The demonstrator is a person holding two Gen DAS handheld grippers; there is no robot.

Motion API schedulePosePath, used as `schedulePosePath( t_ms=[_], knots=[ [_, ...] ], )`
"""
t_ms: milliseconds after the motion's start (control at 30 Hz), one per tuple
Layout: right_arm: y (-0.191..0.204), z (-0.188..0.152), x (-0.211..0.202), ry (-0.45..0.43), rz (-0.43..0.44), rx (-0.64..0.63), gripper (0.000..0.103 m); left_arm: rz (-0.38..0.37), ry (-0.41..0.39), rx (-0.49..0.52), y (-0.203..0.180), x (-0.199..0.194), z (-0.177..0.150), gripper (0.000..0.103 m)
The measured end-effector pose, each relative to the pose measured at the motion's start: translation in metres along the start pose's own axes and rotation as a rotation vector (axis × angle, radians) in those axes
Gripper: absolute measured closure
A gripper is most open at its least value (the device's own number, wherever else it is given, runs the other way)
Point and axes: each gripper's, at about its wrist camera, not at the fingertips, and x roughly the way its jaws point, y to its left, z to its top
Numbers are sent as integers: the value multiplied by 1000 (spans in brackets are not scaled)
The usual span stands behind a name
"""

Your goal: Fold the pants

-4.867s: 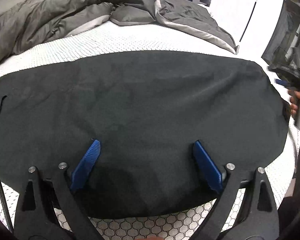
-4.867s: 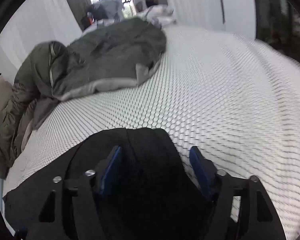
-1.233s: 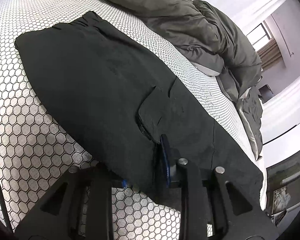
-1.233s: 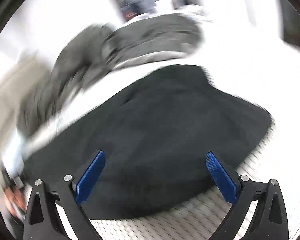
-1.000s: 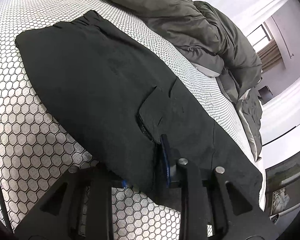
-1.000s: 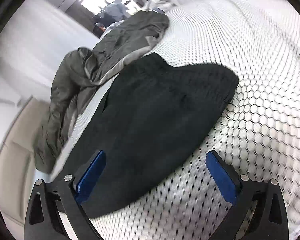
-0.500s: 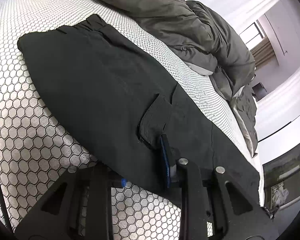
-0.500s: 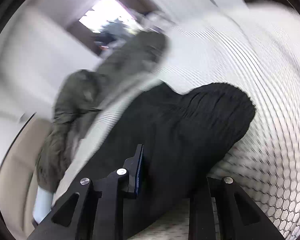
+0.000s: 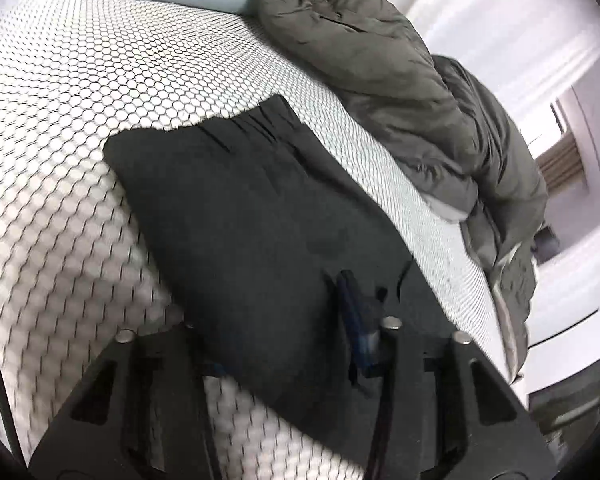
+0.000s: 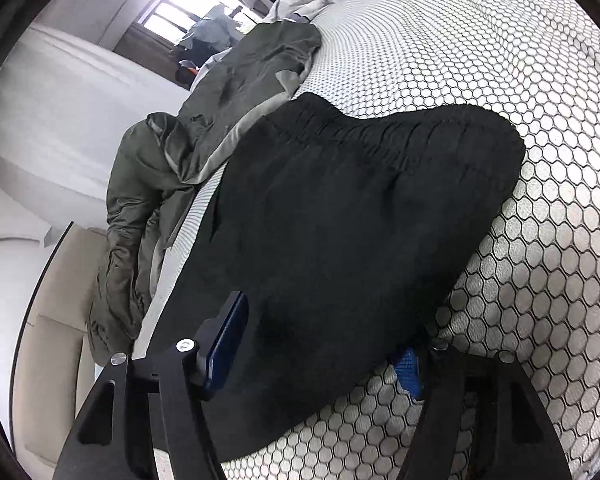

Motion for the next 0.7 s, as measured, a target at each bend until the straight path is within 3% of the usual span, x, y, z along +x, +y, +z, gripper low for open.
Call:
schedulePosePath(
  t_ms=[67, 133, 167, 233, 300, 367, 433, 500, 600, 633, 700],
  knots=[
    [1, 1, 5, -13, -13, -8, 41, -19, -12, -10, 4, -2, 5, 94],
    [2, 0, 5, -21, -60, -27, 56, -91, -55, 7, -1, -15, 8, 98],
    [-2, -2, 3, -23, -65, -27, 56, -137, -91, 49, -9, -26, 9, 98],
    [-6, -1, -1, -24, -55, -19, 58, -156, -154, 149, -23, -42, 10, 97],
    [-8, -1, -2, -22, -55, -18, 58, -75, -154, 193, -26, -35, 12, 97],
    [-8, -1, -3, -17, -63, -25, 58, 37, -64, 104, -8, -10, 15, 97],
    [-7, -1, -2, -12, -62, -28, 58, 92, -20, 17, 10, 0, 19, 87],
    [-8, -1, -2, -9, -57, -23, 57, 82, -51, -32, 17, -8, 23, 80],
    [-11, -1, -5, -8, -35, 2, 56, 59, -85, -23, 17, -23, 20, 66],
    [-12, -1, -5, -10, -30, 9, 56, 93, -95, -22, 17, -24, 19, 55],
    [-13, 0, -4, -15, -32, 14, 56, 149, -123, -31, 22, -31, 14, 52]
  ],
)
